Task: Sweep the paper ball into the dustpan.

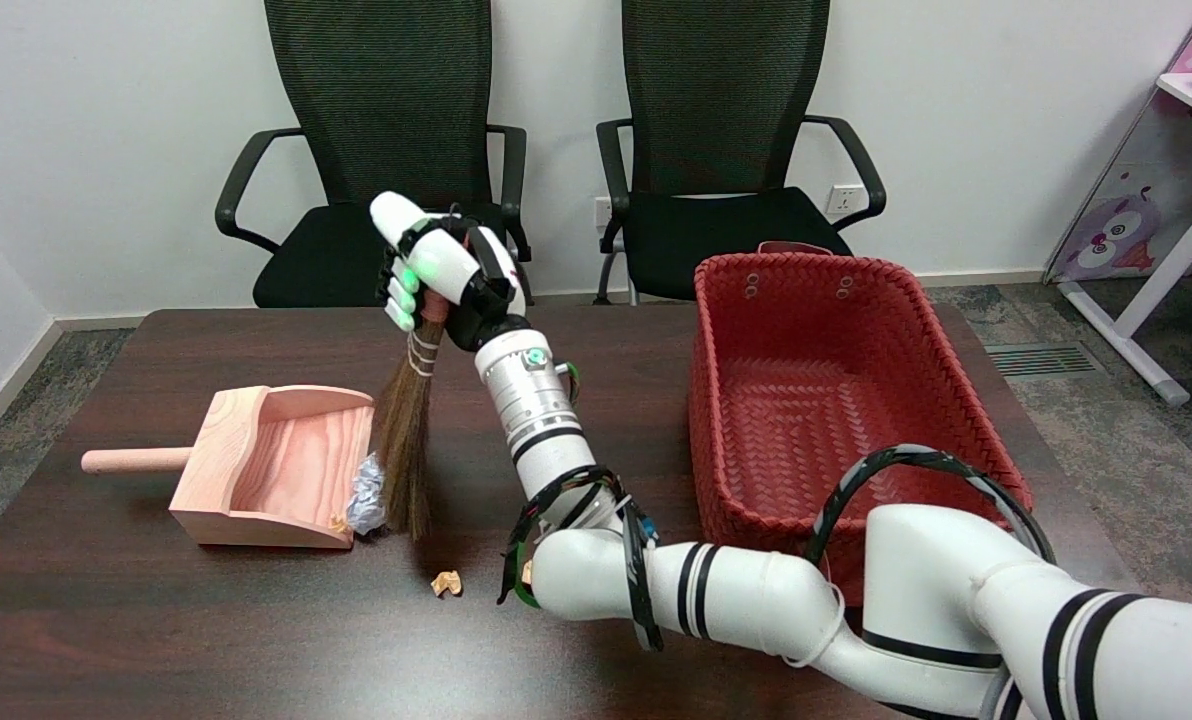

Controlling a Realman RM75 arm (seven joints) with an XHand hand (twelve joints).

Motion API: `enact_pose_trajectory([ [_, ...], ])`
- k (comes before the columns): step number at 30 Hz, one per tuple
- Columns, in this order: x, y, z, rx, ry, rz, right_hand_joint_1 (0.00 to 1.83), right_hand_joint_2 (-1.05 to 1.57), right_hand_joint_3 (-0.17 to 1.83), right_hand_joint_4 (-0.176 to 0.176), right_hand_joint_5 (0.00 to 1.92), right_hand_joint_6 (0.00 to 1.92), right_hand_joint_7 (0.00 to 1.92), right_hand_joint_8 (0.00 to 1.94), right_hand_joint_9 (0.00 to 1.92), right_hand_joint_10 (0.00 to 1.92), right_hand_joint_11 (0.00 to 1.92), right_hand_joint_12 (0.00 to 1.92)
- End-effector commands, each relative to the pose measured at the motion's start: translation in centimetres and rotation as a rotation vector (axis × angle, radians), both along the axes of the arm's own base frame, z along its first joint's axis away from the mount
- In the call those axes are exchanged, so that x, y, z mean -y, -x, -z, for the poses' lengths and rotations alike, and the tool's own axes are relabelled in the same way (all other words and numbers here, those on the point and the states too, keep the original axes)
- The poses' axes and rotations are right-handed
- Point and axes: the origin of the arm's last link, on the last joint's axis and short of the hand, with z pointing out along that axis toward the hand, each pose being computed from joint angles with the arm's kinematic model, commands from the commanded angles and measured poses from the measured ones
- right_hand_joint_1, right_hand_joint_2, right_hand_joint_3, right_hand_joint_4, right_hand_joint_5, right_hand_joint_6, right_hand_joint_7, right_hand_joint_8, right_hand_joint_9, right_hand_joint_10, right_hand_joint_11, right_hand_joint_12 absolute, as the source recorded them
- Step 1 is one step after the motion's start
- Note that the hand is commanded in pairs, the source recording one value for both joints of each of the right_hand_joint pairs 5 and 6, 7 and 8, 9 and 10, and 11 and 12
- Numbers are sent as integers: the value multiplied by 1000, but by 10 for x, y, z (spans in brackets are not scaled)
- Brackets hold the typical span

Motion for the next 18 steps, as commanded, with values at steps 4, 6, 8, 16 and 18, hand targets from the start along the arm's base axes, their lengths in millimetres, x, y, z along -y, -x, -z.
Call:
enact_pose_trajectory([
  [4,3,-24,-2,209,-88,-78,886,1328,1679,176,1920,1920,1920,1920,1920,1920,1920,1920],
  [6,2,-29,-4,193,-84,-108,885,1328,1669,176,1920,1920,1920,1920,1920,1920,1920,1920],
  [8,2,-31,-7,157,-86,-138,892,1316,1668,176,1920,1920,1920,1920,1920,1920,1920,1920],
  [16,-7,-45,-13,-135,18,-208,848,1391,1690,176,1920,1920,1920,1920,1920,1920,1920,1920],
  [18,-10,-48,-12,-195,50,-216,839,1502,1632,176,1920,1920,1920,1920,1920,1920,1920,1920],
])
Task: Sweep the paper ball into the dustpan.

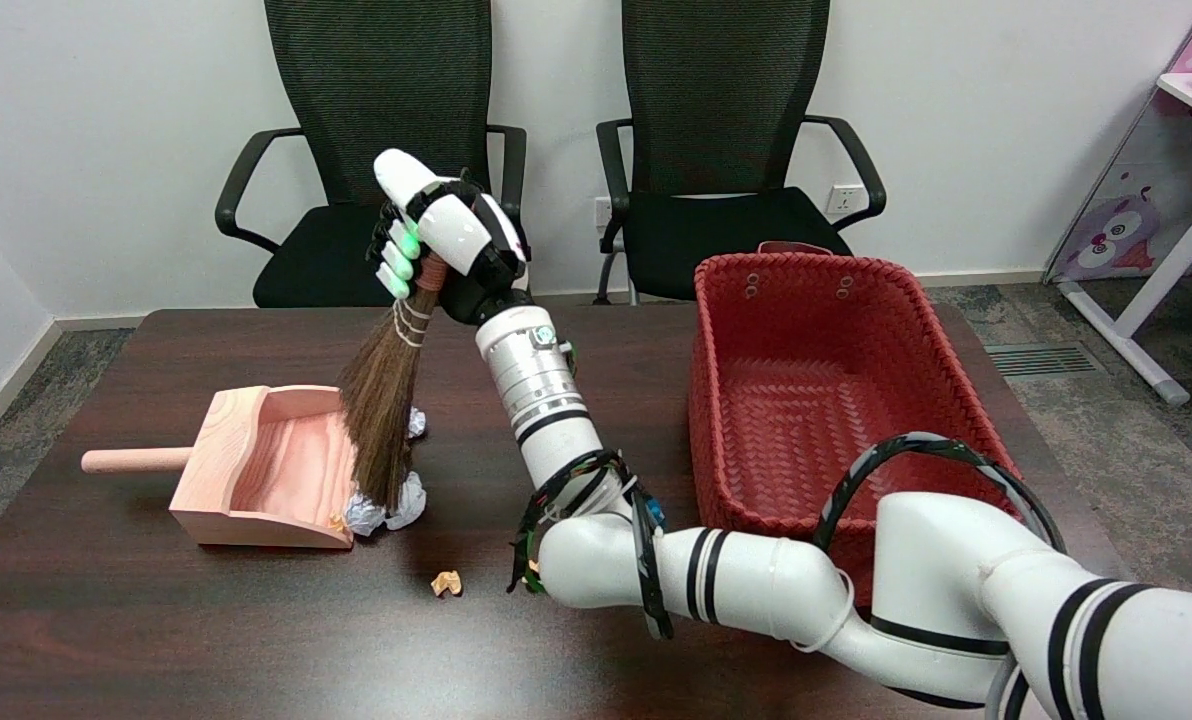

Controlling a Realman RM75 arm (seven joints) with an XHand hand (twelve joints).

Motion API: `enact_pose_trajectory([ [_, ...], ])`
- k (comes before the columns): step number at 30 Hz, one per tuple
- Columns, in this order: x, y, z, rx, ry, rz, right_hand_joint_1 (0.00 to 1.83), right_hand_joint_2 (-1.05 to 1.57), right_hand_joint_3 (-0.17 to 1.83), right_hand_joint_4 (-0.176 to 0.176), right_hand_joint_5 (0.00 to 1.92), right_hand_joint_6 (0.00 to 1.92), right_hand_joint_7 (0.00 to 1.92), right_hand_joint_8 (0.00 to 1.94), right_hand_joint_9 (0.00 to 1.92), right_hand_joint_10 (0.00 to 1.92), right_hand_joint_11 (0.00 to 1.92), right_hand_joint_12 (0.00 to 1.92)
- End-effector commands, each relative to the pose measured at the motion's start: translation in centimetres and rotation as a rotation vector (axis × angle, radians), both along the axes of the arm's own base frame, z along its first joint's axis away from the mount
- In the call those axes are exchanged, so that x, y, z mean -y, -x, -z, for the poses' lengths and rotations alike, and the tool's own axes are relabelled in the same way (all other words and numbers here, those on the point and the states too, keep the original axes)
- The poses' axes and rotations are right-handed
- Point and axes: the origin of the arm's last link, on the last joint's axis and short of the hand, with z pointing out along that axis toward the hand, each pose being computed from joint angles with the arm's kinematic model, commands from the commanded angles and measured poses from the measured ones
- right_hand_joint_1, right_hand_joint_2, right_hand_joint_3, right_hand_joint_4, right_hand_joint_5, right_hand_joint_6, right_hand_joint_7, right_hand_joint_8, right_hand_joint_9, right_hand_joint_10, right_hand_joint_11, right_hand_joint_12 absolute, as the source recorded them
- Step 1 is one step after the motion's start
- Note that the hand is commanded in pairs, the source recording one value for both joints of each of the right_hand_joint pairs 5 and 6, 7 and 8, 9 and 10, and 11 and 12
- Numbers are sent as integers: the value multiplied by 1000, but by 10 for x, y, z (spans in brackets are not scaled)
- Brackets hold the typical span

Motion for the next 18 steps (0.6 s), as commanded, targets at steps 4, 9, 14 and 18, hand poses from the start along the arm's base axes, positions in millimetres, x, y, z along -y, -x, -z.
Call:
enact_pose_trajectory([
  [4,-18,-35,0,-420,172,-143,850,1571,1607,176,1920,1920,1920,1920,1920,1920,1920,1920],
  [9,-21,-40,16,-592,216,-160,846,1571,1552,176,1920,1920,1920,1920,1920,1920,1920,1920],
  [14,-24,-39,35,-784,256,-169,905,1571,1531,176,1920,1920,1920,1920,1920,1920,1920,1920],
  [18,-23,-37,46,-921,280,-175,955,1571,1507,176,1920,1920,1920,1920,1920,1920,1920,1920],
])
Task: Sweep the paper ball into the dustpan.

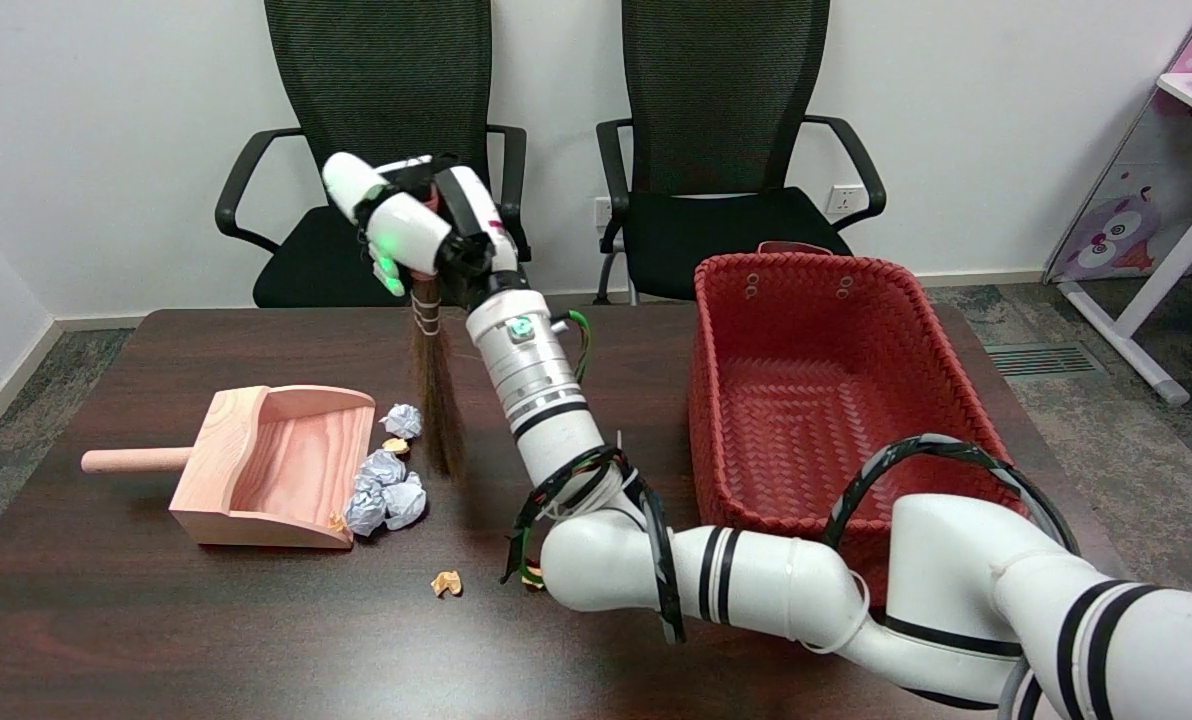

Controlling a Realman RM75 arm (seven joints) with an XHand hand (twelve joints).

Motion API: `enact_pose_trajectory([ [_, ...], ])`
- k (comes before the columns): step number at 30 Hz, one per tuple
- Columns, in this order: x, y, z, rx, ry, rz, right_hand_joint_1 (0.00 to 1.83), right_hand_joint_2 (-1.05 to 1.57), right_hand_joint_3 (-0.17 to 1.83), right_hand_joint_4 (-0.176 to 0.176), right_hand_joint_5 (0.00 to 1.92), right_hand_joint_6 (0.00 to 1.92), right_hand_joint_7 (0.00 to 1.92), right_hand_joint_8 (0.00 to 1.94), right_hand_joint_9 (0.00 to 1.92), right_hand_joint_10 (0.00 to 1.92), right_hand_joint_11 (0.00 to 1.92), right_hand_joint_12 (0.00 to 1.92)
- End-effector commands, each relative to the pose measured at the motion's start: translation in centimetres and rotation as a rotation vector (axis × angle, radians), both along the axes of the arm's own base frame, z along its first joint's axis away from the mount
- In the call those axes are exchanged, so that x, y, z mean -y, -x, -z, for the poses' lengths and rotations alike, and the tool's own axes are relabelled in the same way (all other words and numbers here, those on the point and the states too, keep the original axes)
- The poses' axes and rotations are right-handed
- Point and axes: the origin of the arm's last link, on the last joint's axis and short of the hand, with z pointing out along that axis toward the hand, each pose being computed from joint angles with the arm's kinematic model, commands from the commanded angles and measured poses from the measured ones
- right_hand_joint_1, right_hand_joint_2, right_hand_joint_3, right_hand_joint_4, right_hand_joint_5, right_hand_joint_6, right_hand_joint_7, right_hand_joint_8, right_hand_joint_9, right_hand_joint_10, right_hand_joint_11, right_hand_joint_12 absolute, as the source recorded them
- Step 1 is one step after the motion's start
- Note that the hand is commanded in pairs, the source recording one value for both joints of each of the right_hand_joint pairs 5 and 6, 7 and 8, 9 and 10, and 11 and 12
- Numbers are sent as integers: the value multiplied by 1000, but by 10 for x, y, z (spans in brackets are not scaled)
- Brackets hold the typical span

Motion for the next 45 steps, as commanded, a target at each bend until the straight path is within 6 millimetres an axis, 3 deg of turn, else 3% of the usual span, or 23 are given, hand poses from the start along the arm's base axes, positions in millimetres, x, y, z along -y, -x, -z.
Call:
enact_pose_trajectory([
  [1,-11,-11,44,-582,172,-61,965,1571,1504,176,1920,1920,1920,1920,1920,1920,1920,1920],
  [5,-6,-12,56,-708,193,-74,1002,1571,1470,176,1920,1920,1920,1920,1920,1920,1920,1920],
  [9,-2,-16,55,-737,208,-83,984,1571,1432,176,1920,1920,1920,1920,1920,1920,1920,1920],
  [20,-5,-25,-2,-743,269,-60,1035,1571,1251,176,1920,1920,1920,1920,1920,1920,1920,1920],
  [21,-7,-25,-7,-735,272,-55,1046,1571,1252,102,1920,1920,1920,1920,1920,1920,1920,1920],
  [22,-8,-24,-10,-733,274,-50,1051,1571,1253,72,1920,1920,1920,1920,1920,1920,1920,1920],
  [24,-9,-23,-13,-725,270,-40,1052,1571,1256,72,1920,1920,1920,1920,1920,1920,1920,1920],
  [34,-11,-13,4,-714,209,-11,1054,1571,1272,71,1920,1920,1920,1920,1920,1920,1920,1920],
  [39,-7,5,21,-677,140,49,1052,1571,1293,70,1920,1920,1920,1920,1920,1920,1920,1920],
  [43,-2,10,28,-646,113,67,1045,1571,1357,71,1920,1920,1920,1920,1920,1920,1920,1920],
  [44,-1,10,31,-643,109,67,1039,1571,1365,99,1920,1920,1920,1920,1920,1920,1920,1920],
  [45,0,11,34,-647,106,67,1025,1571,1387,176,1920,1920,1920,1920,1920,1920,1920,1920],
])
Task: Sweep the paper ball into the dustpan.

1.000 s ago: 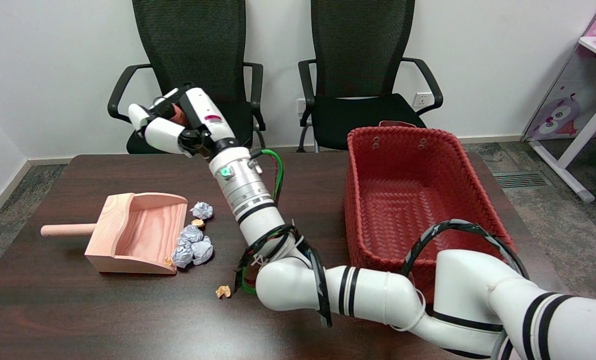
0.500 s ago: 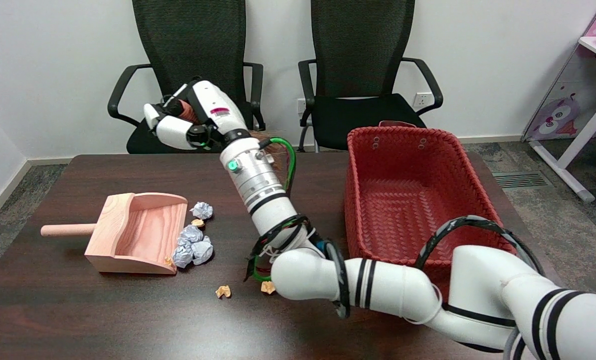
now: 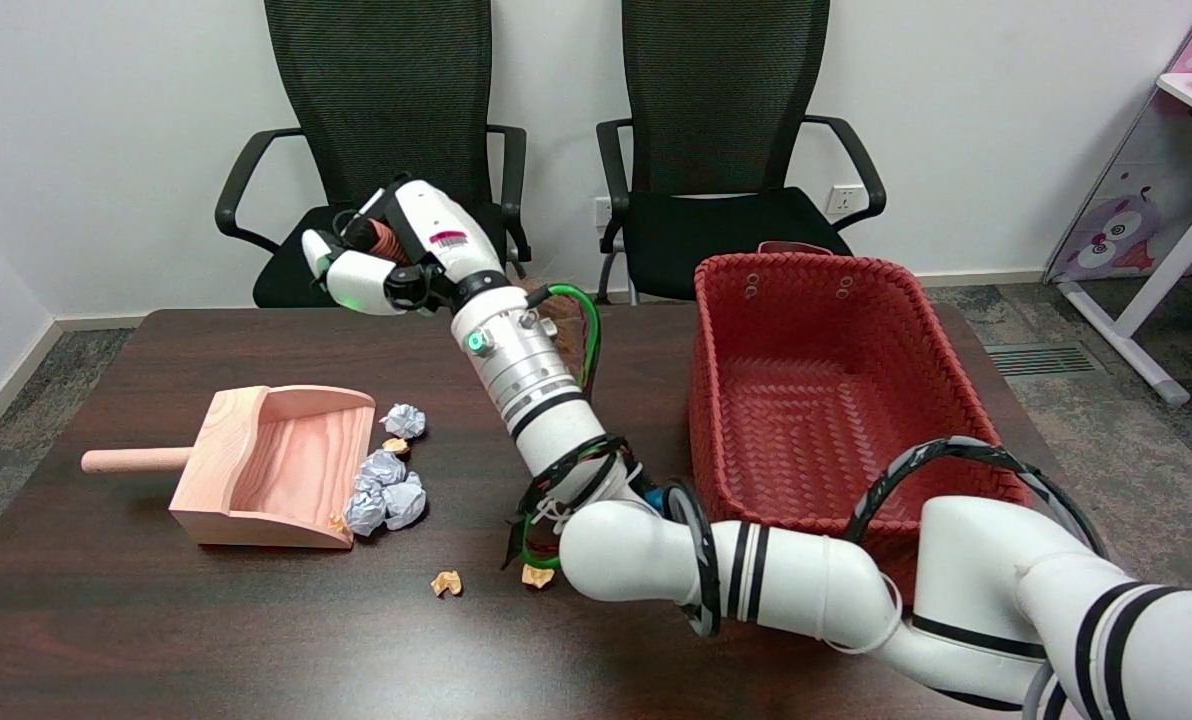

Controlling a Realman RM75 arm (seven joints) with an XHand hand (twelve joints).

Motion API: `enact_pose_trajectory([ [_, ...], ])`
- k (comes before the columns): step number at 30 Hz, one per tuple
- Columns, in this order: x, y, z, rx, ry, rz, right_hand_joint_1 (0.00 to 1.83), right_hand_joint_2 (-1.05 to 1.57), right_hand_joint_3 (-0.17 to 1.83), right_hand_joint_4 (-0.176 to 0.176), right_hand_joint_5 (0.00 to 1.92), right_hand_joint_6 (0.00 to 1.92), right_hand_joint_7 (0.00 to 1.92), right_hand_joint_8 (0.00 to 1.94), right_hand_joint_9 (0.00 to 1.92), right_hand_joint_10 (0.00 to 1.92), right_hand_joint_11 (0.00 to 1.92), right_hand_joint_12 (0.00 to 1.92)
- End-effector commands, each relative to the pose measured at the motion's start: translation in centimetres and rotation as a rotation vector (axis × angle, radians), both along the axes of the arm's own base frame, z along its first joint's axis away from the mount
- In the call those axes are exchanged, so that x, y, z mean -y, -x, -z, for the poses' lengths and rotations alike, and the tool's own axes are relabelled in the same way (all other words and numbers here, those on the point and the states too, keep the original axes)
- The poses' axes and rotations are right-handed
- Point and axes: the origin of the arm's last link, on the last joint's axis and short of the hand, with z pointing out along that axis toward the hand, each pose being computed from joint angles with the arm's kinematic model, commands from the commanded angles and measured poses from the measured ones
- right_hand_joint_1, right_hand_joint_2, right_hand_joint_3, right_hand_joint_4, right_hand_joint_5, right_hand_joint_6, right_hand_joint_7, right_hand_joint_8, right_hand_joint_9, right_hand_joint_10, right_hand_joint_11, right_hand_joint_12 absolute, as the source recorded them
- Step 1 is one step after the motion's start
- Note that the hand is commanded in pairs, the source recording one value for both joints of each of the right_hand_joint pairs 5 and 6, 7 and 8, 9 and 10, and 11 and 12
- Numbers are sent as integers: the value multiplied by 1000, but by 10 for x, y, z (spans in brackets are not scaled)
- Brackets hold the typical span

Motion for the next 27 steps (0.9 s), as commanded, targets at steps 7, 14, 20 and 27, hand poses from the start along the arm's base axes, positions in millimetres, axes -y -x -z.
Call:
enact_pose_trajectory([
  [7,17,30,39,66,-87,141,1007,1571,1484,176,1920,1920,1920,1920,1920,1920,1920,1920],
  [14,21,43,51,107,-101,202,992,1571,1565,176,1920,1920,1920,1920,1920,1920,1920,1920],
  [20,21,44,69,88,-112,213,976,1571,1629,176,1920,1920,1920,1920,1920,1920,1920,1920],
  [27,19,51,78,125,-141,248,965,1571,1612,176,1920,1920,1920,1920,1920,1920,1920,1920],
])
